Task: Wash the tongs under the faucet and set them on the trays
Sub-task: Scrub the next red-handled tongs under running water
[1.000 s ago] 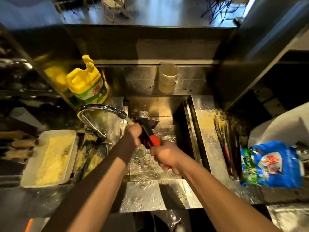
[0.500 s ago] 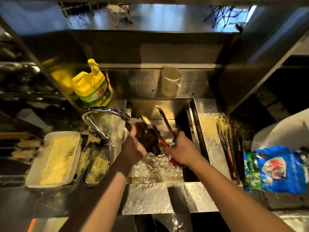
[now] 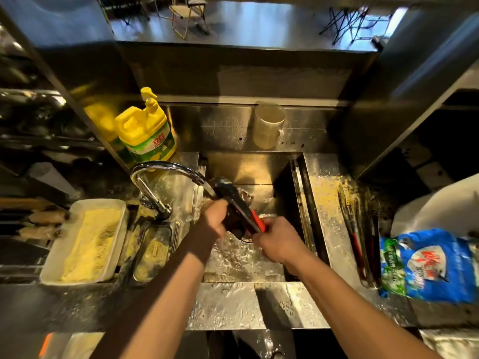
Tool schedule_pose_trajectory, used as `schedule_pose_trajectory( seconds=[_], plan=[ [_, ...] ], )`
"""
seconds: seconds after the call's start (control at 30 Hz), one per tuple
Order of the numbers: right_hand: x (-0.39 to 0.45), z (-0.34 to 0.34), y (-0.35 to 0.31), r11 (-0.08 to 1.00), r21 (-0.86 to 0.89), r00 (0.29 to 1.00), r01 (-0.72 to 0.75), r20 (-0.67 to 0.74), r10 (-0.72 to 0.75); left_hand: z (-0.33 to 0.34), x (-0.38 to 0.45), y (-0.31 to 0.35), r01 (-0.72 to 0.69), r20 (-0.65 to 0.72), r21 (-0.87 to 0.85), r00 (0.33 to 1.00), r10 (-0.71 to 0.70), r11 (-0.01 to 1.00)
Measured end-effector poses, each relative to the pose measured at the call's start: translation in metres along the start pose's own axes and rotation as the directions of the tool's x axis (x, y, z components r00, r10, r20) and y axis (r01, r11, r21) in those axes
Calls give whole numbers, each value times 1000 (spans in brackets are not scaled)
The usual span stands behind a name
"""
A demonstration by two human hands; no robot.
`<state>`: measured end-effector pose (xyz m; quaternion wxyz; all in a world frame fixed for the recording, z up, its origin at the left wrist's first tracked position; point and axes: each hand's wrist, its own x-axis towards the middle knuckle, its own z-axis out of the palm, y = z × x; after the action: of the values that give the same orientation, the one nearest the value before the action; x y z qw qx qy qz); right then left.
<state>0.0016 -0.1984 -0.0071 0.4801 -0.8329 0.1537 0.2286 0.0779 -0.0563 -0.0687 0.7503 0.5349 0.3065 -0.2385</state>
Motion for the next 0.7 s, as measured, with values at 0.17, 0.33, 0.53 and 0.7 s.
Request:
schedule_pose_trajectory(
  seconds=[0.17, 0.33, 0.53, 0.7],
  plan=[
    [-3, 12, -4, 1000, 16, 1000, 1, 6, -1, -6, 9, 12, 17, -53, 10, 998, -17, 1000],
    [5, 14, -8, 999, 20, 994, -44, -103, 46, 5, 7, 6, 17, -40, 4, 999, -16, 1000],
    [9, 13, -7, 997, 27, 990, -72, -122, 75, 14, 14, 2, -4, -129, -85, 992, -7, 996],
    [10, 10, -2, 993, 78, 992, -94, -77, 100, 17, 23, 6, -15, -172, -78, 985, 2, 997]
  ],
)
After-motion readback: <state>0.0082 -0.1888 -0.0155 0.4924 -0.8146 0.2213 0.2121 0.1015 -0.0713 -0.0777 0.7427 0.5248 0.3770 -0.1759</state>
